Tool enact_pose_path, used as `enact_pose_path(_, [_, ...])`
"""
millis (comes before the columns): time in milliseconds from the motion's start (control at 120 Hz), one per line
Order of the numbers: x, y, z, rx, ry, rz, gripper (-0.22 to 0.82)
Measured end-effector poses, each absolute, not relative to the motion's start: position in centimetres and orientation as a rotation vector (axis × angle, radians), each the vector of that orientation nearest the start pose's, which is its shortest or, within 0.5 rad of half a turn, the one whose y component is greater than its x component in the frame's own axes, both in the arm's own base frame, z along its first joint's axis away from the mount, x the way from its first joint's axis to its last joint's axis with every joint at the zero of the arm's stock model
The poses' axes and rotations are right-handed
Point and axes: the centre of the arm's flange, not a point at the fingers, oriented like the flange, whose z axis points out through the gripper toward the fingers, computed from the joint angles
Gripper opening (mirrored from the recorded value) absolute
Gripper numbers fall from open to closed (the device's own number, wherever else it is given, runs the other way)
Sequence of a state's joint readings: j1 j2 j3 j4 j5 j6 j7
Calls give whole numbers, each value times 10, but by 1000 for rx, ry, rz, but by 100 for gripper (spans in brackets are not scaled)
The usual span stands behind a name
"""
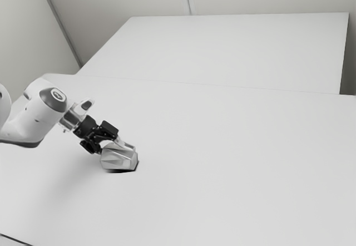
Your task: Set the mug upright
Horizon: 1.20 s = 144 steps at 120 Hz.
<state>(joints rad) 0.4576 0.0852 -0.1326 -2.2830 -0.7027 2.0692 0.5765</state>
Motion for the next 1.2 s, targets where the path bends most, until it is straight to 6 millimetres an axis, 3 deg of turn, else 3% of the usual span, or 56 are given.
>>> enact_pose_path(233, [476, 120, 296, 2411, 234, 29, 57])
enact_pose_path(467, [477, 117, 300, 2371, 190, 67, 10])
enact_pose_path(608, [479, 112, 307, 2373, 145, 88, -4])
enact_pose_path(758, [481, 104, 327, 2390, 80, 135, -12])
enact_pose_path(1017, [492, 87, 376, 2458, -58, 213, -16])
enact_pose_path(1200, [508, 36, 406, 2615, -296, 130, -17])
